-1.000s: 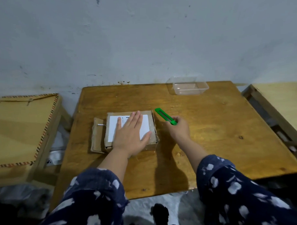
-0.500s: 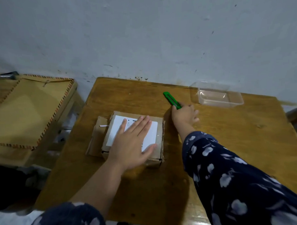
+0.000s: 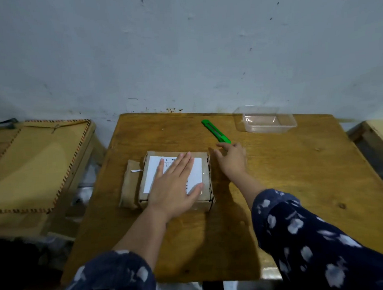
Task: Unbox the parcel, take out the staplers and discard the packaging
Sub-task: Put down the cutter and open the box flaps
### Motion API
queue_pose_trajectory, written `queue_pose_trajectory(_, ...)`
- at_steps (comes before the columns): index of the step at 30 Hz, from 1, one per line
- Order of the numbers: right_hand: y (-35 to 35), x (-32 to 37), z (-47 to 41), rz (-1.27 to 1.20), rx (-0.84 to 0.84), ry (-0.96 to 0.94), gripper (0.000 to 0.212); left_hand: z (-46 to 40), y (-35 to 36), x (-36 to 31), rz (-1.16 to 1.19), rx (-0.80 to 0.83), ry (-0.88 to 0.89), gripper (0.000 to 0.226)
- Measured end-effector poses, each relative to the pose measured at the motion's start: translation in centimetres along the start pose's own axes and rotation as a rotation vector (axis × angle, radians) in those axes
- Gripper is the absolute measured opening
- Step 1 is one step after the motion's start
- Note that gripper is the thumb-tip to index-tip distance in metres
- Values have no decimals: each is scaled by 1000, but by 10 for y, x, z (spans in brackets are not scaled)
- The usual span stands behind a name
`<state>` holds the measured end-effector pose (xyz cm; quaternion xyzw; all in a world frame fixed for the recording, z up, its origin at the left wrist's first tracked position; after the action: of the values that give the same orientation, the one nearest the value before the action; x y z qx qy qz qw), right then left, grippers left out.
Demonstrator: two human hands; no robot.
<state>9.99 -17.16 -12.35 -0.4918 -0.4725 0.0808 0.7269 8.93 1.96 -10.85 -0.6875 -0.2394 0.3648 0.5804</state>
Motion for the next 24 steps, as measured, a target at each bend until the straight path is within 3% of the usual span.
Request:
queue_pose_trajectory(5,-1,0,62,-119,17,-38,29,1,0,2,28,66,28,77)
queue_pose_trajectory(10,-14,4,114,-203,-50,-102,35,7,-17,4,221,77,19,69)
queue_pose_trajectory(14,-16,9,143,-149,1,-153,53,27,-27,28,82,-4,17,82)
queue_pose_trajectory(19,-13,10,162,-45,20,-158,68,62,-23,75,-26,35,-185,110)
queue_pose_trajectory(24,-9,12,165,-90,-13,-94,66,74,-20,81,5,82,-200,104)
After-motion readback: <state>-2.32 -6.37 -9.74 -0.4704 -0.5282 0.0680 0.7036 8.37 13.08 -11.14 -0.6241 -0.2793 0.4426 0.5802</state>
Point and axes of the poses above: each hand's wrist, its own z-axis away from the middle knuckle, its own y-axis out of the palm, x = y × z, the point moved 5 cm from there along -z, towards the middle knuckle, and after that the axes turned 3 degrees about -x, right-handed, at the moved point
